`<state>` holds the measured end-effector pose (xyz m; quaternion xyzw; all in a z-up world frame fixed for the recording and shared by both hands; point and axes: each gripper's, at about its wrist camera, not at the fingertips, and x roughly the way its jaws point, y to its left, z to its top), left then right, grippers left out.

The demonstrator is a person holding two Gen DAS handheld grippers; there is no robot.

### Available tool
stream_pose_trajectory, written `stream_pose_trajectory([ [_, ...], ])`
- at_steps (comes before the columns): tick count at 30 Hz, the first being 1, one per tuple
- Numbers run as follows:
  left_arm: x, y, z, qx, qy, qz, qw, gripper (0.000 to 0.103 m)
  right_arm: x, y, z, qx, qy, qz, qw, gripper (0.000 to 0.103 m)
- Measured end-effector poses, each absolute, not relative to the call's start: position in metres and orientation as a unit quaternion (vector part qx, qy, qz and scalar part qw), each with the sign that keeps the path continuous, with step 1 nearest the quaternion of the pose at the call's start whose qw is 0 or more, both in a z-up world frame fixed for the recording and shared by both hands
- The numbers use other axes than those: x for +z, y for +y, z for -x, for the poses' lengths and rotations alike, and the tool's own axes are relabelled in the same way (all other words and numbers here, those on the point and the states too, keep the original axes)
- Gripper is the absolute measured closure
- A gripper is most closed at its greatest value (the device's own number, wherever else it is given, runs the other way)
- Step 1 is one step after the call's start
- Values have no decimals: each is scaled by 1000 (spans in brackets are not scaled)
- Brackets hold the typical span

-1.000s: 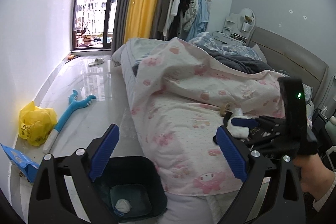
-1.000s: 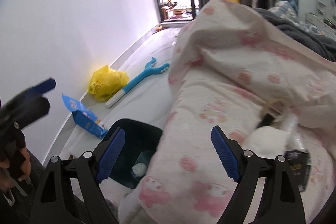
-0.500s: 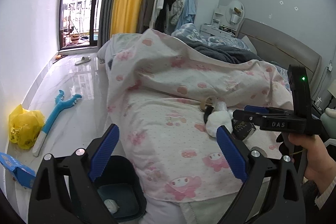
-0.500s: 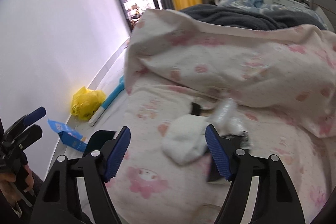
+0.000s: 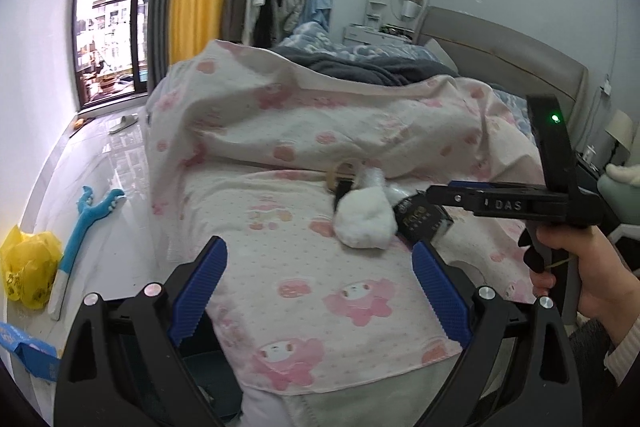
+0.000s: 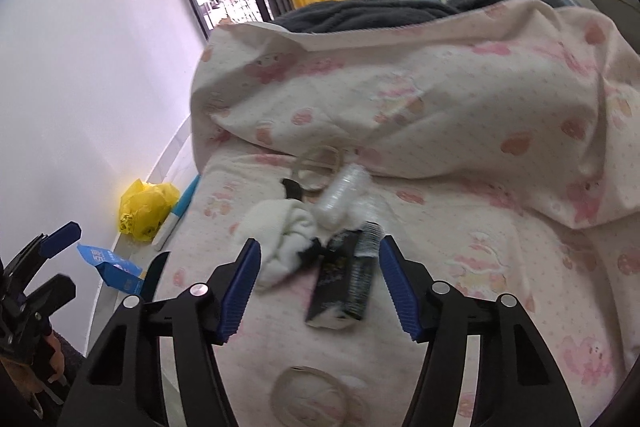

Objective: Collect trash
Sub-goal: 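Grasp the black tissue pack with the right tool while the left tool grasps the tape roll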

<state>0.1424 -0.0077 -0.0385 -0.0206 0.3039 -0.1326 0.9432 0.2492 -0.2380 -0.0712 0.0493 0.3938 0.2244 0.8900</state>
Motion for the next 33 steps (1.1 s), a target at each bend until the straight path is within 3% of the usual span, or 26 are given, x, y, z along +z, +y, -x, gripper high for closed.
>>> stream_pose_trajectory([
  [11, -62, -58, -153, -186, 331, -11, 925, 8, -96, -261, -259, 247, 420, -109, 866, 62],
  [16, -71, -76, -155, -209, 342, -16, 916, 8, -103, -260, -261, 252, 431, -111, 859, 63],
  [24, -84, -106, -157, -249, 356, -29, 900, 8, -107, -259, -263, 262, 437, -107, 854, 85],
  [33, -99, -133, -160, -270, 374, -40, 886, 8, -99, -273, -259, 279, 423, -131, 852, 93],
])
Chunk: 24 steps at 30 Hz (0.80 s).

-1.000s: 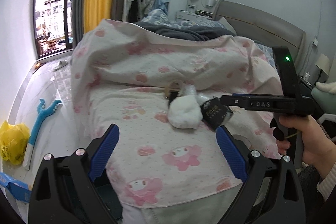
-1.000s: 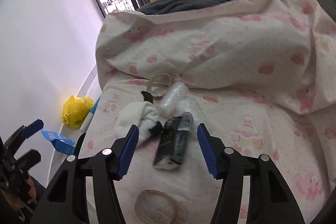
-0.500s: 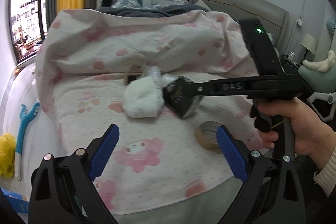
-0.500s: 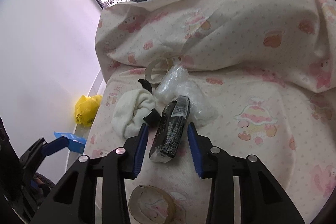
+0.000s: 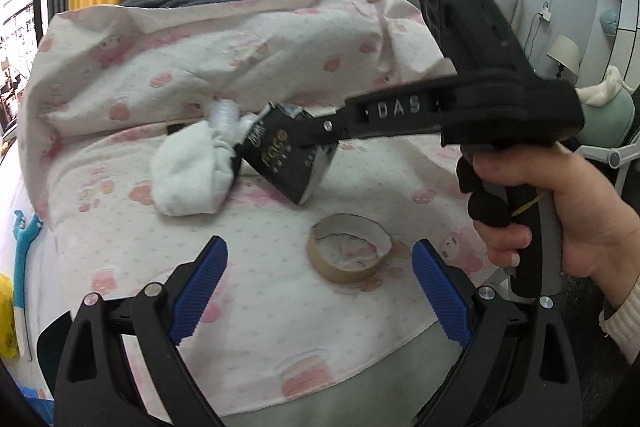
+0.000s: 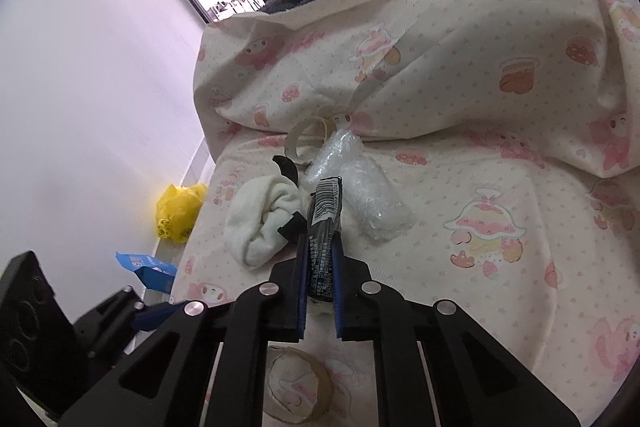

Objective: Collect trash
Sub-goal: 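Grasp the black tissue pack with the right tool while the left tool grasps the tape roll, then carry the tape roll and tissue pack over the green bin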

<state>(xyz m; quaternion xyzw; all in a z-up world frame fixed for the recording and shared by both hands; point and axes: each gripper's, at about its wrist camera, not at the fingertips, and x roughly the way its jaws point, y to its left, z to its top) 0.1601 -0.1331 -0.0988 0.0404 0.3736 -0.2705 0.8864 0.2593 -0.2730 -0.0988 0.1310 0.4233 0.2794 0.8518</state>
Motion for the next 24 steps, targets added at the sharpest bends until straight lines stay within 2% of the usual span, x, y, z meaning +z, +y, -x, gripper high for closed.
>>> stream_pose_trajectory([
  [9, -111, -156, -163, -275, 383, -52, 880, 11, -85, -293, -253, 299, 388, -152, 859, 93],
  [18, -127, -172, -171, -266, 394, -65, 877, 26, -83, -309, -251, 294, 382, -161, 861, 93],
  [24, -131, -175, -176, -254, 395, -64, 881, 46, -76, -310, -250, 294, 377, -162, 863, 93],
])
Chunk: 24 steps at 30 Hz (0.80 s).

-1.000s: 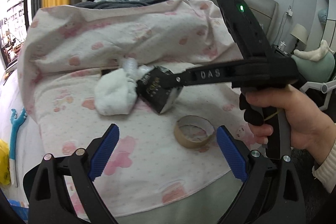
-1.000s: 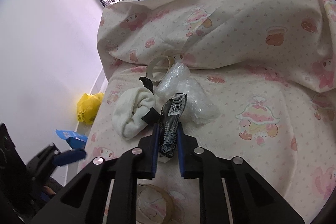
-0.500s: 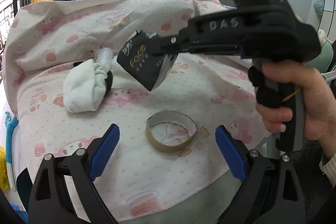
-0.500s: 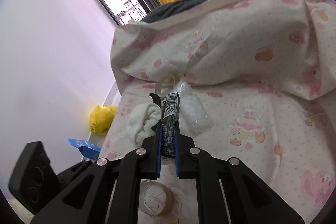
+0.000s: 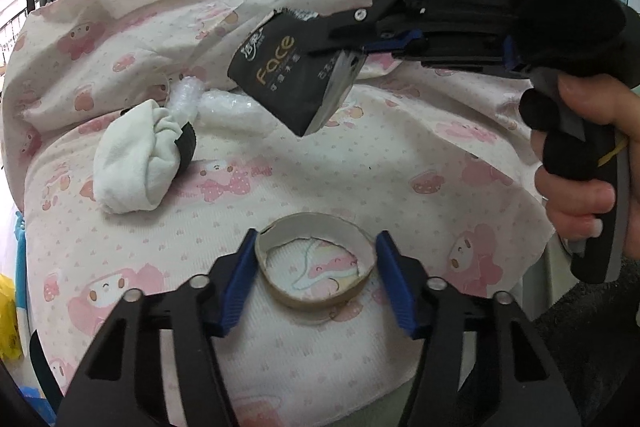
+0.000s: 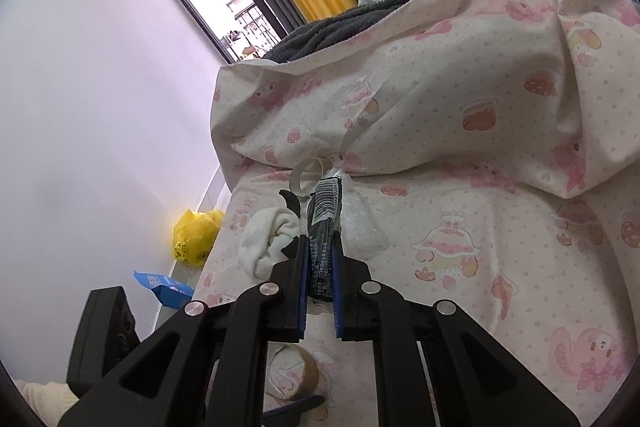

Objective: Collect trash
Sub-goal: 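Carry the tape roll and tissue pack over the green bin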

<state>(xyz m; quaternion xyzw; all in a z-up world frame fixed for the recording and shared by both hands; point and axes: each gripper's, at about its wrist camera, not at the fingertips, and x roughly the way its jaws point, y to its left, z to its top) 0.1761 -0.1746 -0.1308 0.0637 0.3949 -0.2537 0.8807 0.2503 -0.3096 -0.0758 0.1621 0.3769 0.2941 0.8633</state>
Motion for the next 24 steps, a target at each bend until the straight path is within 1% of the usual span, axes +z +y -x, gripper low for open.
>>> stream_pose_trajectory([
  [6, -126, -167, -175, -258, 390, -51, 883, 48, -66, -306, -249, 296, 370, -159, 866, 93],
  [14, -88, -141, -174, -226, 364, -31, 903, 48, -42, -283, -247, 304, 351, -146, 874, 93],
  [18, -76, -114, -174, -205, 355, -16, 912, 48, -33, -274, -244, 307, 343, -142, 876, 93],
  [24, -76, -70, -184, -163, 360, -22, 918, 48, -30, -251, -246, 314, 343, -136, 875, 93],
])
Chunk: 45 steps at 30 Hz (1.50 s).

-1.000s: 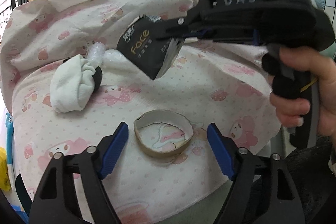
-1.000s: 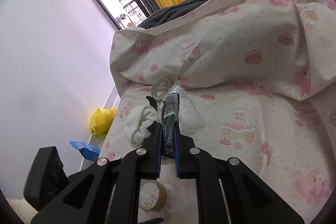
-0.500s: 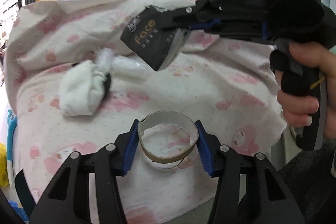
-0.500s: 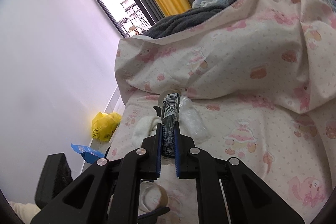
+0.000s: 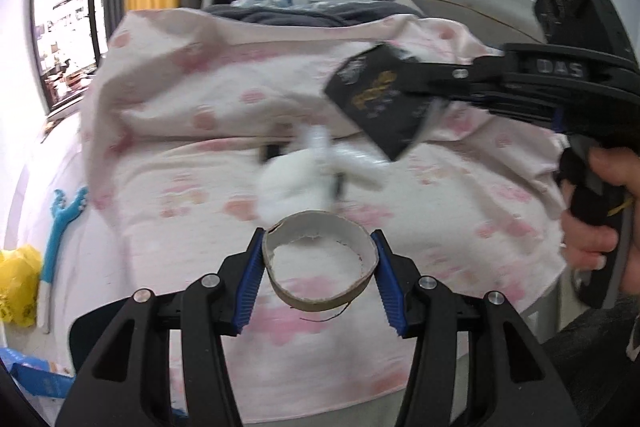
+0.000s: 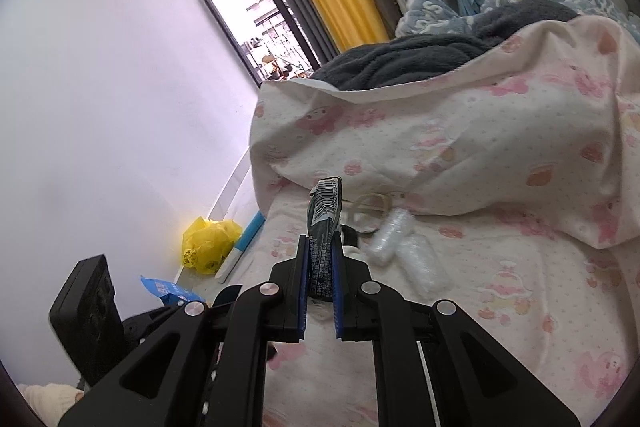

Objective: Collect trash
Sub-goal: 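Carry the tape roll and tissue pack over the green bin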

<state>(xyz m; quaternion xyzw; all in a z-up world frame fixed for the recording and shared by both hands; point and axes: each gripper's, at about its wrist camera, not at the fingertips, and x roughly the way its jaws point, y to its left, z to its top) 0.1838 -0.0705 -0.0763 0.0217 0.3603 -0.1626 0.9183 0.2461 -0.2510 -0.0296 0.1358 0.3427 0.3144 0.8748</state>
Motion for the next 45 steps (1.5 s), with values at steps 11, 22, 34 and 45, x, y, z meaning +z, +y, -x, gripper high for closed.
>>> stream_pose_trajectory([
  [11, -93, 35, -193, -85, 381, 20, 920, 48, -33, -180, -255, 348, 355, -113, 860, 93],
  [22, -124, 103, -187, -39, 427, 49, 902, 47, -46, -105, -256, 381, 373, -93, 841, 93],
  [34, -159, 168, -172, 2, 481, 83, 873, 47, -71, -24, -252, 418, 404, -57, 811, 93],
  [45, -192, 205, -160, 21, 538, 109, 835, 47, -99, 36, -243, 441, 435, -26, 784, 93],
])
